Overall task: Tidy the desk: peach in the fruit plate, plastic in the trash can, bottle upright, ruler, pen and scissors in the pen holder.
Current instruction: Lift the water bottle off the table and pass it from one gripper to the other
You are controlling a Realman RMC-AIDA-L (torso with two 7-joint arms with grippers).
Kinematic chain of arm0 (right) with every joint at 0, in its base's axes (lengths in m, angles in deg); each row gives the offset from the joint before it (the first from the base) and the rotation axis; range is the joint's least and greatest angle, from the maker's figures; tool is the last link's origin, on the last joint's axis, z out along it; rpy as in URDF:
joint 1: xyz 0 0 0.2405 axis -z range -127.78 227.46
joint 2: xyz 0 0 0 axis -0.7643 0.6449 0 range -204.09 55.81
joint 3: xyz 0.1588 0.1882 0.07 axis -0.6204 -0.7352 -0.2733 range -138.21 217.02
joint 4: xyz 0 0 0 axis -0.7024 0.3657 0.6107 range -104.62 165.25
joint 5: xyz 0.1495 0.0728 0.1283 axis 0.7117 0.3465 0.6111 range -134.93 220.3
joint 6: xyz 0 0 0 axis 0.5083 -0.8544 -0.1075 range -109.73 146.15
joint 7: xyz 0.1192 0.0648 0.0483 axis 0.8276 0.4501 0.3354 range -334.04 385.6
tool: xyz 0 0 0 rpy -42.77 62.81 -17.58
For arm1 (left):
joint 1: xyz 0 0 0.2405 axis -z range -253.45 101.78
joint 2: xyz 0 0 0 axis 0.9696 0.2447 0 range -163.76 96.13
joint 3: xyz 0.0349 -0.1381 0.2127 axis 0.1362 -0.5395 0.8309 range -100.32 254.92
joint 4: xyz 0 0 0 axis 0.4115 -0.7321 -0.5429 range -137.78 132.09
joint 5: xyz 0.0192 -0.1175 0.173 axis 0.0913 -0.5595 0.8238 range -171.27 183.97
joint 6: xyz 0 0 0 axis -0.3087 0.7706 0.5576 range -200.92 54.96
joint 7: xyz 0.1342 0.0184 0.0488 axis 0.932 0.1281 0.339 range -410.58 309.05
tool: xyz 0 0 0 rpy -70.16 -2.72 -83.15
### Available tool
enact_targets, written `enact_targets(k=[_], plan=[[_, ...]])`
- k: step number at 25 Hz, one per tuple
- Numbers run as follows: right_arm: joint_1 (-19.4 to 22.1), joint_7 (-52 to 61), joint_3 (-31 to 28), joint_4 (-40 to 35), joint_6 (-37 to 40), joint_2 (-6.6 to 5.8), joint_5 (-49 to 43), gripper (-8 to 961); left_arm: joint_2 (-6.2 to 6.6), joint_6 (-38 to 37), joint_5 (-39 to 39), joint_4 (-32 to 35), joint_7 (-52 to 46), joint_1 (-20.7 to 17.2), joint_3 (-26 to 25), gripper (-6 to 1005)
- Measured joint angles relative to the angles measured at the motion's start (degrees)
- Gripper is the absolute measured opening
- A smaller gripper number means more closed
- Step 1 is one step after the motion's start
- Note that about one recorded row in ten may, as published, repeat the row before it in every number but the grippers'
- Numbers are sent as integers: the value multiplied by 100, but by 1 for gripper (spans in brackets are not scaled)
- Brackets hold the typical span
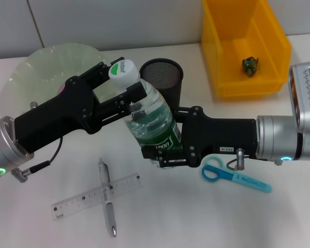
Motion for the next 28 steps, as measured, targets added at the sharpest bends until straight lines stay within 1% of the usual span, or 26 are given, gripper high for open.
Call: enact_targets(k=[17, 28], plan=[[0, -9, 52, 3, 0, 0, 1, 748, 0, -70, -2, -78, 6, -47, 6, 779], [-15, -18, 59, 2, 0, 0, 88, 747, 0, -87, -2, -211, 94, -13, 13, 776]])
